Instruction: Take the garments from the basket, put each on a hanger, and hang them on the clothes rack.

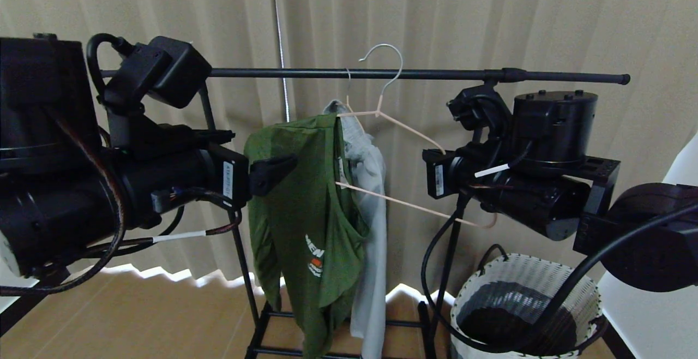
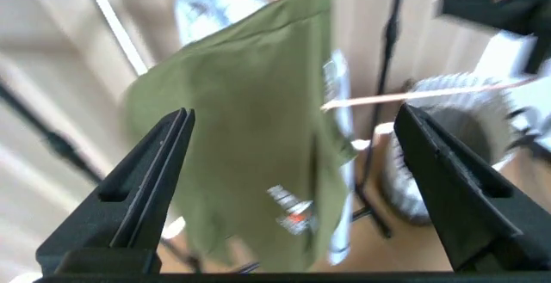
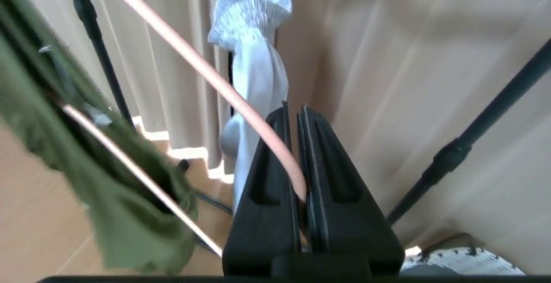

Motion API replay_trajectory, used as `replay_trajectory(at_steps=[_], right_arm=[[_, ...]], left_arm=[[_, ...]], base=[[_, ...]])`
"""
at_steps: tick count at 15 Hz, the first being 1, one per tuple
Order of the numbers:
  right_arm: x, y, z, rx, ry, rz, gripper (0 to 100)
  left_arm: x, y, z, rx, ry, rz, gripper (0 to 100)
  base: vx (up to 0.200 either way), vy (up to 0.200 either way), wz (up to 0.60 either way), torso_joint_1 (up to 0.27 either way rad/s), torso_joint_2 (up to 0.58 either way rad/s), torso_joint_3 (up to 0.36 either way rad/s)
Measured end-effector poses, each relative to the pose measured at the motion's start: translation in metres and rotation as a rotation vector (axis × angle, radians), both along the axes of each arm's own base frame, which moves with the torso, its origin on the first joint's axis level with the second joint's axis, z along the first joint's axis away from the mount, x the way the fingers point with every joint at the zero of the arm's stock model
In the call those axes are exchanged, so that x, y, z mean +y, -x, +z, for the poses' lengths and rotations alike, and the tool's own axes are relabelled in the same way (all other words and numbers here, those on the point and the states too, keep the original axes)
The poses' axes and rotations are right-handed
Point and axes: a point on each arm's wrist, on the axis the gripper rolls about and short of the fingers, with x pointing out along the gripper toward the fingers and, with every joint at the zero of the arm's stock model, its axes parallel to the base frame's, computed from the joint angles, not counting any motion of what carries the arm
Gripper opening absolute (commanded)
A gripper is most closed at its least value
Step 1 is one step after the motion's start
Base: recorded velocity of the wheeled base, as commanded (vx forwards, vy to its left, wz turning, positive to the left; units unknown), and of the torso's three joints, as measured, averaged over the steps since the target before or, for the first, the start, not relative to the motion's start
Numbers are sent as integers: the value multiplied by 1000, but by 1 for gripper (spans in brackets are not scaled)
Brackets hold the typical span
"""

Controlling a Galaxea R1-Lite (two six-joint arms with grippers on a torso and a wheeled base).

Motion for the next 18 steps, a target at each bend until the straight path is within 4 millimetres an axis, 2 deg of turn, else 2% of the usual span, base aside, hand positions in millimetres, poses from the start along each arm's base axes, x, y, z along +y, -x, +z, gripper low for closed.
replay_trajectory(at_steps=[5, 8, 11, 18], right_arm=[[-17, 5, 3, -10, 28, 12, 0], [-28, 22, 6, -11, 33, 131, 0], [-34, 36, 9, -16, 27, 229, 0], [-35, 44, 15, -32, 8, 314, 0]], left_arm=[[12, 13, -1, -153, -74, -19, 100], [20, 12, -4, -235, -203, -181, 100], [32, 1, -6, -322, -294, -376, 100], [26, -32, -7, -319, -312, -408, 100]], base=[[0, 0, 0, 0, 0, 0], [0, 0, 0, 0, 0, 0], [0, 0, 0, 0, 0, 0], [0, 0, 0, 0, 0, 0]])
